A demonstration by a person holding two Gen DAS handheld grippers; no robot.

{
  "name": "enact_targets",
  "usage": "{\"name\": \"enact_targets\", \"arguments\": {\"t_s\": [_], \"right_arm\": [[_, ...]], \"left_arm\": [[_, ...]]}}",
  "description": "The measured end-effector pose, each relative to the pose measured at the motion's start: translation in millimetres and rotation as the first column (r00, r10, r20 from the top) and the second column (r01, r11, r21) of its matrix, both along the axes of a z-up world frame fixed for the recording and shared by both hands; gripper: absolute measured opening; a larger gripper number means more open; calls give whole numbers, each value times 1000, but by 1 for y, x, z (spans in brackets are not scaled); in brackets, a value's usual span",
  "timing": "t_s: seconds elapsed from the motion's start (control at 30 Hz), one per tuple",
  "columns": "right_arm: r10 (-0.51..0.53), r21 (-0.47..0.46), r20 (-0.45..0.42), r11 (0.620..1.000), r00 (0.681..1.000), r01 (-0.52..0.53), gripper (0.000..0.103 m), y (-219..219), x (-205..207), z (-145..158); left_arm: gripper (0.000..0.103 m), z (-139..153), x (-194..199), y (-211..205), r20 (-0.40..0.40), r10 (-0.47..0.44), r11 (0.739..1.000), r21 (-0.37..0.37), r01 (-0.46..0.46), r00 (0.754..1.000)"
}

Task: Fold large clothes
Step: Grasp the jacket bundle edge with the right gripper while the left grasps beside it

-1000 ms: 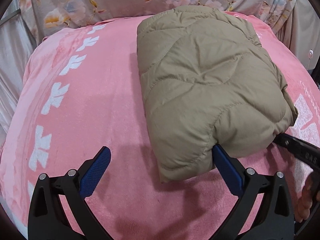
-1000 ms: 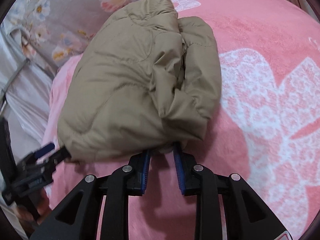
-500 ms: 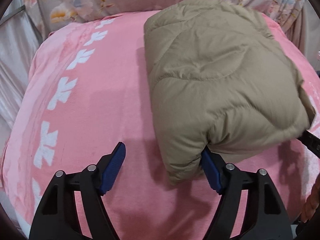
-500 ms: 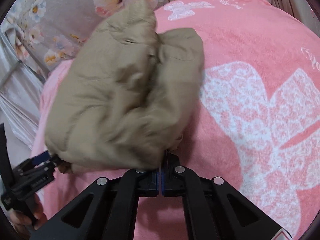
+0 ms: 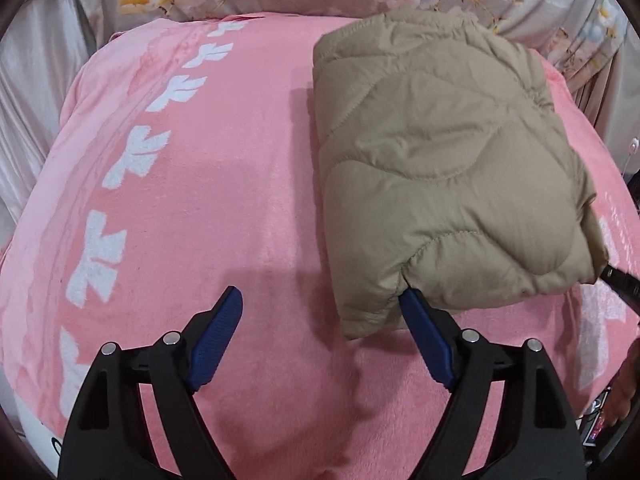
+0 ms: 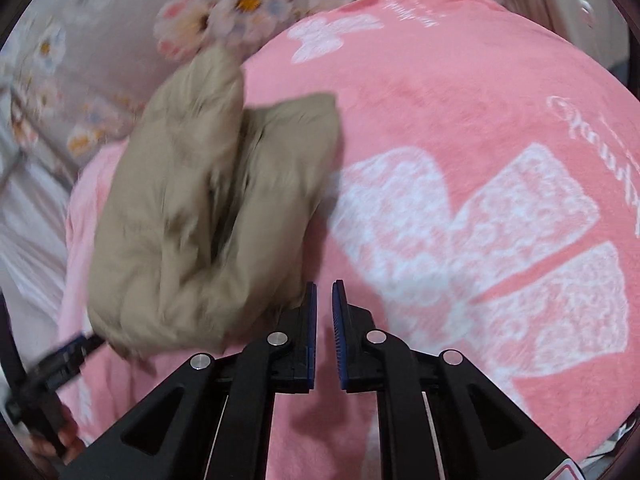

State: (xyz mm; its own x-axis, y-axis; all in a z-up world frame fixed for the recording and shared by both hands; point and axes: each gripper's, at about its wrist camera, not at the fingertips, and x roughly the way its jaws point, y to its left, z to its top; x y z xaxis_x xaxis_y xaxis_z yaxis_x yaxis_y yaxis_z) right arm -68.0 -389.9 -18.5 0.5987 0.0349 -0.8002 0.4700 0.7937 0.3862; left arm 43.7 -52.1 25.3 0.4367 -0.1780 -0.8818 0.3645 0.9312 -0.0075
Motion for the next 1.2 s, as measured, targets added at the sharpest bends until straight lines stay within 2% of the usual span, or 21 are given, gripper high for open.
{"name": "enact_targets", "arguments": {"t_s": [0.13, 0.2, 0.27, 0.33, 0.4, 0.47, 0.57, 0.63, 0.7, 0.73, 0.77, 0.8, 0.83, 0.93, 1.0, 1.13, 1.2], "right_arm": [[-26, -103, 15, 994, 1000, 27, 10, -21, 31, 18], [-2, -90, 2, 996, 1000, 2, 10, -24, 63, 17], [30, -86, -24, 996, 999, -32, 10, -19, 90, 14], [78, -135, -61, 987, 995, -85, 10, 1, 123, 10], [133, -157, -69, 977, 989, -142, 7, 24, 149, 8], [140, -208, -96, 965, 986, -157, 7, 45, 166, 4], [174, -197, -106, 961, 979, -192, 7, 52, 185, -3], [186, -177, -106, 963, 977, -203, 7, 47, 185, 2], [166, -131, -62, 976, 984, -173, 8, 32, 163, 11], [156, -108, -46, 981, 987, -160, 14, 26, 153, 12], [139, -78, -31, 987, 990, -141, 22, 19, 142, 13], [112, -35, -14, 993, 994, -113, 47, 9, 126, 12], [90, -1, -5, 996, 996, -90, 59, 5, 115, 9], [100, 140, -1, 985, 995, -98, 60, -6, 97, -5], [139, 274, 12, 952, 990, -137, 61, -5, 93, -19], [136, 403, 15, 906, 991, -131, 65, -1, 97, -41], [123, 463, 28, 878, 992, -122, 65, -1, 99, -52]], "left_arm": [[86, 30, 3, 13, 79, 40, 998, -42, -37, 996], [90, 47, 15, 20, 136, 83, 995, -58, -76, 987], [91, 55, 35, 22, 186, 120, 993, -35, -116, 975], [91, 53, 53, 18, 193, 137, 991, -14, -136, 972], [91, 42, 74, 8, 167, 143, 990, -5, -144, 975], [91, 29, 89, -7, 146, 134, 990, 21, -138, 980], [91, 12, 92, -25, 121, 123, 990, 60, -131, 985], [91, 9, 89, -32, 153, 131, 986, 79, -145, 979], [92, 10, 89, -32, 140, 128, 988, 65, -138, 982], [92, 10, 90, -31, 125, 127, 990, 50, -134, 984], [94, 11, 91, -30, 108, 127, 991, 37, -132, 986], [95, 12, 93, -27, 86, 132, 991, 12, -133, 988], [95, 12, 95, -26, 70, 139, 990, -3, -139, 988], [96, 9, 102, -22, 17, 154, 987, -53, -153, 988], [98, 6, 106, -23, -3, 159, 985, -67, -159, 987], [98, 1, 117, -20, -50, 149, 982, -112, -154, 988], [98, -5, 127, -12, -113, 129, 973, -177, -148, 985]]}}
